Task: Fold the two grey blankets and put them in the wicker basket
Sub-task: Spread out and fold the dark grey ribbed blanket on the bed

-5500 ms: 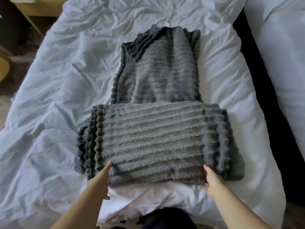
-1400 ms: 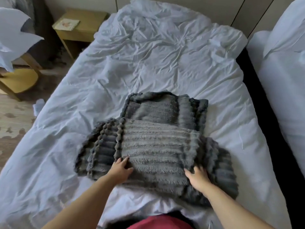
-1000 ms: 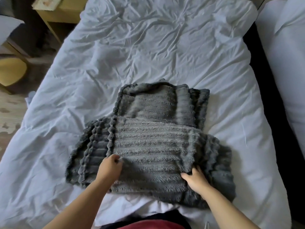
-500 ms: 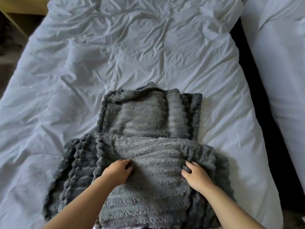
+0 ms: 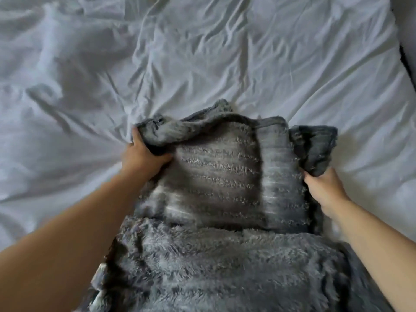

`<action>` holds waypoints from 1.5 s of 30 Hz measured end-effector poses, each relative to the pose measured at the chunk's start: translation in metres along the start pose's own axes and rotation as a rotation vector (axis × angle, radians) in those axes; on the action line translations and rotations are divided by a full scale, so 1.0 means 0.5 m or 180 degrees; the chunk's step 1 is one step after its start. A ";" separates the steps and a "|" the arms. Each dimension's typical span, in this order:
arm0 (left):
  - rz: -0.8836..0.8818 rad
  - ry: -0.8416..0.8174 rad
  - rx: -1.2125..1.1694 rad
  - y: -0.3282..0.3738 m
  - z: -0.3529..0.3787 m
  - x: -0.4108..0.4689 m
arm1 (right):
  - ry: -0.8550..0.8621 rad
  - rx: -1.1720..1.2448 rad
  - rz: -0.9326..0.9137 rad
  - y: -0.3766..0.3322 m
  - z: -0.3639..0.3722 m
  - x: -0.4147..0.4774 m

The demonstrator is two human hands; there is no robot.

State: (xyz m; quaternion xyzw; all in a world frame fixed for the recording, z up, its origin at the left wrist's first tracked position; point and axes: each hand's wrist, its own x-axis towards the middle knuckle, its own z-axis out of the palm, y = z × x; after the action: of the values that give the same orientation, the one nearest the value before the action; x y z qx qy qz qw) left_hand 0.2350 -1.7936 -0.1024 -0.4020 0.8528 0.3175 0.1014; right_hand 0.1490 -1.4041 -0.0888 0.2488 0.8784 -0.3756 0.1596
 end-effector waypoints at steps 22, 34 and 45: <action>-0.0095 -0.1258 -0.0543 0.086 -0.024 -0.097 | -0.0993 -0.0027 0.0660 -0.149 -0.059 -0.092; 0.0950 -0.1845 0.0582 -0.167 -0.294 -0.474 | -0.3117 -0.1302 -0.0309 0.028 -0.324 -0.489; -0.0383 -0.0615 -0.0099 -0.256 -0.225 -0.605 | -0.1020 -0.2540 -0.1931 0.044 -0.148 -0.558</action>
State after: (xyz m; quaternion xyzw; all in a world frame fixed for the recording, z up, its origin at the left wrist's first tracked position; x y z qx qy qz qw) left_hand 0.5388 -1.7365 0.0555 -0.4215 0.8083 0.3614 0.1957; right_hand 0.3846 -1.4251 0.0783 -0.1574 0.9502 -0.0746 0.2583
